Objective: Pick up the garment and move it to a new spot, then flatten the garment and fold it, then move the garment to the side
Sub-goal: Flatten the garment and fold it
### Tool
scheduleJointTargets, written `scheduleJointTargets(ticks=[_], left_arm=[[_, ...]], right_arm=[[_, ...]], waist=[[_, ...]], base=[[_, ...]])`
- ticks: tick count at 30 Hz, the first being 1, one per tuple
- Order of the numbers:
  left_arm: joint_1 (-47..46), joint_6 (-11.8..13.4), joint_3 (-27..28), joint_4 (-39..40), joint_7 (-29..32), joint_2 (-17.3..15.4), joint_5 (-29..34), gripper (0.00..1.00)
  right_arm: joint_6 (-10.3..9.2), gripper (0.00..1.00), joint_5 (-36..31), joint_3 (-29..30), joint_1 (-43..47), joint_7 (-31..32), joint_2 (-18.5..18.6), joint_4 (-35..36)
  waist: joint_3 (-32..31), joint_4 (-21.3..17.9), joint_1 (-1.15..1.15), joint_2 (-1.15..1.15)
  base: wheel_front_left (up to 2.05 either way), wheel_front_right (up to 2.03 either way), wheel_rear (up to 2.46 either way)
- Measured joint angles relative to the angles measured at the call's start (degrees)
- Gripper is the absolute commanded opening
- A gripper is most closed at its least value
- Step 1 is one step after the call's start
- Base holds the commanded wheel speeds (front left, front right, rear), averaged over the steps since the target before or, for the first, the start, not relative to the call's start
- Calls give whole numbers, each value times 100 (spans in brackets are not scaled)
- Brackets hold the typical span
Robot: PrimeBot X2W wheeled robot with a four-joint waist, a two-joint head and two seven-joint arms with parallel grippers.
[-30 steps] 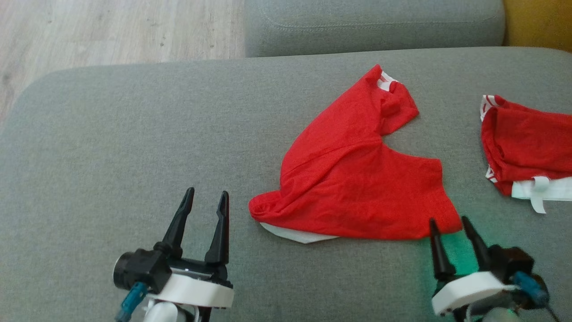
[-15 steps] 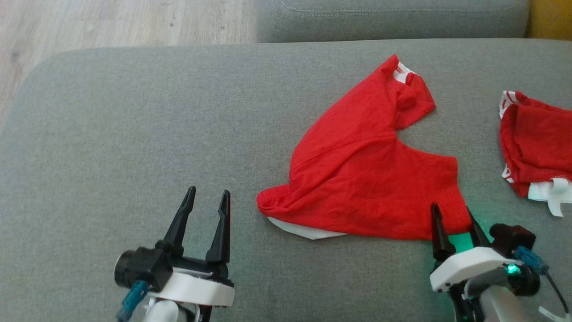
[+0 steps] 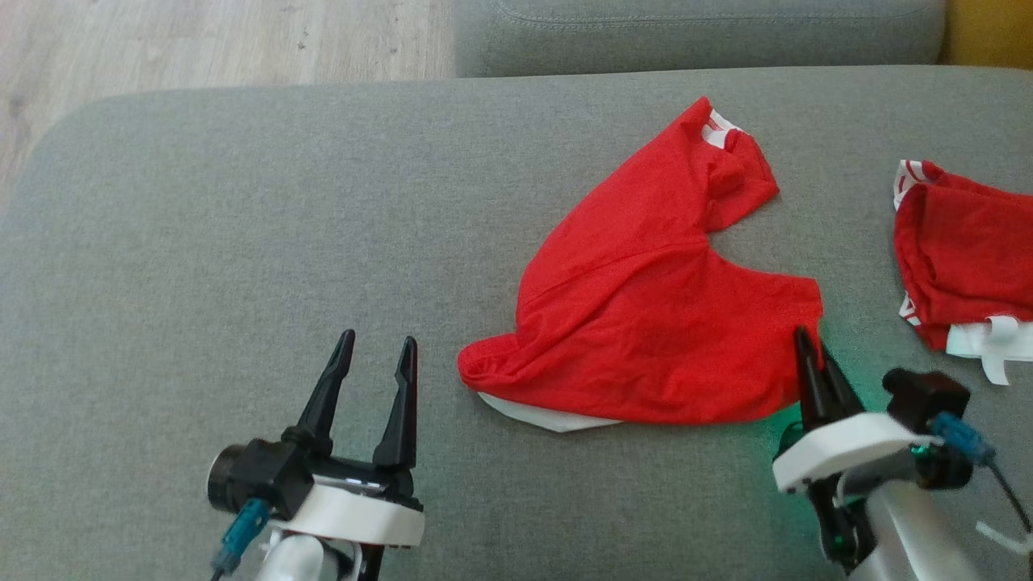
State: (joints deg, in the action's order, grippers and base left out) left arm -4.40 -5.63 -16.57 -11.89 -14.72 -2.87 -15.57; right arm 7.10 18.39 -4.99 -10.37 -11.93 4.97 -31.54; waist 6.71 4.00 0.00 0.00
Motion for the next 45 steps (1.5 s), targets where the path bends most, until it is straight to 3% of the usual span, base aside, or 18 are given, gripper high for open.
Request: scheduleJointTargets(ticks=[7,12,26,27,28,36,45], left_arm=[[-1,0,-20,-2,0,0,0,100],[-3,-1,-56,-14,0,0,0,100],[-112,9,-186,-27,0,0,-65,100],[-112,9,-188,-29,0,0,-66,100],[-111,9,-189,-29,0,0,-66,100],[-108,18,-78,-22,0,0,-67,100],[-43,33,11,64,0,0,-38,100]], right_arm=[[0,0,-209,319,-321,242,30,75],[0,0,-760,1092,-761,907,8,-369],[0,0,-1760,1851,-1858,1748,-115,-1628],[0,74,-1971,1915,-1986,1777,-90,-1840],[0,100,-2065,1970,-2036,1774,-88,-1930],[0,100,-2331,2216,-2101,942,-86,-1984],[0,100,-1517,1715,-1123,48,-134,-934]], waist=[[21,53,0,0],[50,160,0,0],[153,577,0,0],[153,599,0,0],[144,605,0,0],[34,390,0,0],[-76,-74,0,0]], base=[[0,0,0],[0,0,0],[0,0,0],[0,0,0],[0,0,0],[0,0,0],[0,0,0]])
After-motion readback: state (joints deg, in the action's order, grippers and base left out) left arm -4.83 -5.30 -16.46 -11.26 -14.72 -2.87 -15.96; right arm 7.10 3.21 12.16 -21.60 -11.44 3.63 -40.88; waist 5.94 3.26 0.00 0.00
